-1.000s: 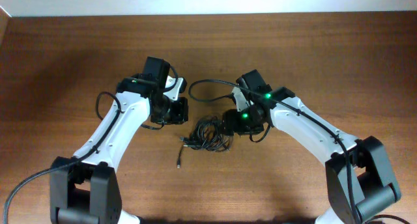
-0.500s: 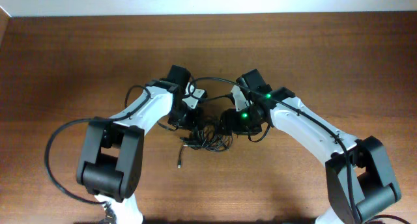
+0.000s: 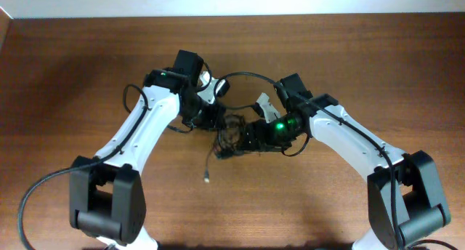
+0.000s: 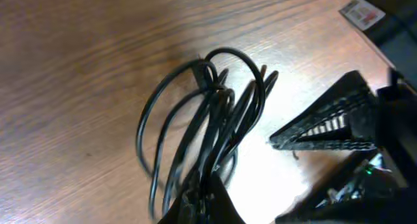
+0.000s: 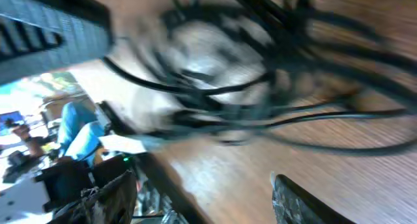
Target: Untangle cables
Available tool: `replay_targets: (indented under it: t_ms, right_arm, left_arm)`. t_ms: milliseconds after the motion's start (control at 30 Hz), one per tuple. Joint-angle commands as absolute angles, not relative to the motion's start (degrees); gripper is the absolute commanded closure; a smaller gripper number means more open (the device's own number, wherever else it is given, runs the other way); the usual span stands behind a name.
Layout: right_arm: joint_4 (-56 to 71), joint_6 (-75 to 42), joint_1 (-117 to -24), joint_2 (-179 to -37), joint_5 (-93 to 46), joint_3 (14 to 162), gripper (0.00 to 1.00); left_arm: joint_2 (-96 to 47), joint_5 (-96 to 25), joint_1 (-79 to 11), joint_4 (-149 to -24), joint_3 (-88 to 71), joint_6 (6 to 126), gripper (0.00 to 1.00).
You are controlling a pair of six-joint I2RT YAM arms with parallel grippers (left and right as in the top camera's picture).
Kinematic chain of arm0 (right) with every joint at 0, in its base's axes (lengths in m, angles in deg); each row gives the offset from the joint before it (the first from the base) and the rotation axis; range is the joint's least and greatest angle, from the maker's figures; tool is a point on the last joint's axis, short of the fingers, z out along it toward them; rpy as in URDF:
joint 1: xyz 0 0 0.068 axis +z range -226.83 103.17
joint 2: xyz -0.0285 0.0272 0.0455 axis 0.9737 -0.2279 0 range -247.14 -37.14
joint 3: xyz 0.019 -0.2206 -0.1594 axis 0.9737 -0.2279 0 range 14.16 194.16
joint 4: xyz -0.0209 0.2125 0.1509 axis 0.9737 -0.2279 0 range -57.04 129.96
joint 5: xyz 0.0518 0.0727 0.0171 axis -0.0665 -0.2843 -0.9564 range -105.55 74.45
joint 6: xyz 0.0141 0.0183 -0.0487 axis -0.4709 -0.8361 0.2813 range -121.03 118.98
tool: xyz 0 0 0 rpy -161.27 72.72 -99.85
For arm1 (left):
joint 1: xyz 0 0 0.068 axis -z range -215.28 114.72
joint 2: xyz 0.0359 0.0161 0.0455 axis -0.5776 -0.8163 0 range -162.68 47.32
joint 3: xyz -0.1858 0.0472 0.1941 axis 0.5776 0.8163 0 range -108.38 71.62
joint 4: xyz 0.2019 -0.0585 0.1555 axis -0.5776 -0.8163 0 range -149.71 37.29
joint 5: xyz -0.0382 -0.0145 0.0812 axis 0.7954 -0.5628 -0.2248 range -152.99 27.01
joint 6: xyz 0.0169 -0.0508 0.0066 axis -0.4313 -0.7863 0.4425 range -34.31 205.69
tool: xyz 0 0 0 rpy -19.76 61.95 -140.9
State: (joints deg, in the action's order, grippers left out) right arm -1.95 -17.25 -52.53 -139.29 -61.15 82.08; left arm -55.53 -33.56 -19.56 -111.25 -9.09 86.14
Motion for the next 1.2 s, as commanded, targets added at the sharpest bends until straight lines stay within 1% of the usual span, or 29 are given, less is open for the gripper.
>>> replay_targets:
  t_ms: [0,67,167,300,367,400,433,467,500,533,567,667,733,800,833,900,933,967,1000,1033,1067,1100,1167]
  right_arm:
    - [-1.10,-19.83,-52.49,-138.76,-67.44,81.60,0.34]
    - [-0.91,-22.74,-52.47,-138.76,-67.40,81.60,0.37]
    - [-1.01,-22.94,-52.47,-138.76,-64.38,81.60,0.38]
    - [-1.19,-22.30,-52.47,-138.76,-64.08,81.60,0.37]
    - [-1.60,-22.32,-52.47,-138.76,-61.54,81.60,0.37]
    - [-1.85,-22.30,-52.47,-138.76,-60.89,81.60,0.37]
    - [-2.09,-22.32,-52.47,-138.76,-59.93,81.57,0.37]
    - [-2.35,-22.32,-52.47,-138.76,-58.44,81.57,0.37]
    - [-2.81,-22.32,-52.49,-138.76,-55.90,81.57,0.37]
    - [-3.42,-22.32,-52.49,-138.76,-54.09,81.57,0.37]
    - [-3.99,-22.32,-52.69,-138.76,-52.52,81.57,0.37]
    - [-5.65,-22.35,-55.66,-138.76,-50.83,81.57,0.37]
    - [-7.53,-22.35,-60.31,-138.76,-50.81,81.57,0.34]
    - [-10.00,-22.32,-65.78,-138.76,-50.22,81.57,0.32]
    - [-10.96,-22.32,-68.03,-138.76,-48.52,81.55,0.32]
    - [-12.42,-22.30,-71.20,-138.76,-46.31,81.55,0.32]
    - [-13.28,-21.84,-72.42,-138.76,-44.98,81.55,0.32]
    - [-13.47,-19.72,-73.19,-138.76,-44.80,81.55,0.32]
    - [-13.58,-18.70,-73.47,-138.76,-44.76,81.55,0.32]
    - [-13.67,-18.35,-73.47,-138.76,-44.78,81.55,0.32]
    - [-13.67,-17.73,-73.47,-138.76,-44.76,81.55,0.32]
    - [-13.67,-17.76,-73.47,-138.76,-44.58,81.55,0.32]
    - [-13.63,-17.73,-73.47,-138.76,-43.69,81.55,0.32]
  left_arm:
    - [-54.65,-28.38,-19.71,-111.78,-10.09,86.58,1.00]
    - [-54.65,-27.42,-19.69,-111.71,-10.07,85.92,1.00]
    - [-54.68,-35.59,-19.69,-111.75,-10.07,83.76,1.00]
    - [-54.68,-35.66,-19.69,-111.80,-9.96,83.82,1.00]
    - [-54.81,-36.51,-19.69,-111.80,-9.96,83.78,1.00]
    - [-54.87,-37.50,-19.66,-111.88,-9.94,83.76,0.87]
    - [-54.87,-39.55,-19.69,-111.97,-9.63,83.72,0.66]
    - [-54.87,-40.84,-19.69,-111.97,-9.35,83.10,0.51]
    - [-54.87,-42.83,-19.69,-111.97,-8.89,81.70,0.40]
    - [-54.90,-43.33,-19.66,-111.97,-8.69,81.40,0.38]
    - [-54.90,-43.31,-19.53,-111.97,-8.67,81.42,0.38]
    - [-54.90,-43.35,-17.76,-111.93,-8.67,81.44,0.48]
    - [-55.07,-44.84,-15.36,-111.32,-8.67,81.11,0.53]
    - [-56.49,-50.04,-12.50,-110.11,-8.67,76.85,0.66]
    - [-57.58,-50.41,-11.32,-109.33,-8.67,76.02,0.72]
    - [-60.12,-50.39,-9.17,-107.38,-8.67,74.93,0.82]
    - [-61.36,-50.39,-8.17,-105.87,-8.67,74.56,0.82]
    - [-62.48,-50.43,-7.25,-103.95,-8.67,74.56,0.78]
    - [-63.86,-51.46,-6.11,-101.35,-8.67,73.46,0.77]
    - [-65.45,-55.72,-5.15,-99.82,-8.67,68.83,0.74]
    - [-66.68,-58.76,-4.52,-99.12,-8.67,66.64,0.62]
    - [-67.62,-59.81,-4.06,-98.29,-8.67,65.95,0.58]
    - [-69.58,-59.81,-3.16,-96.37,-8.67,65.97,0.56]
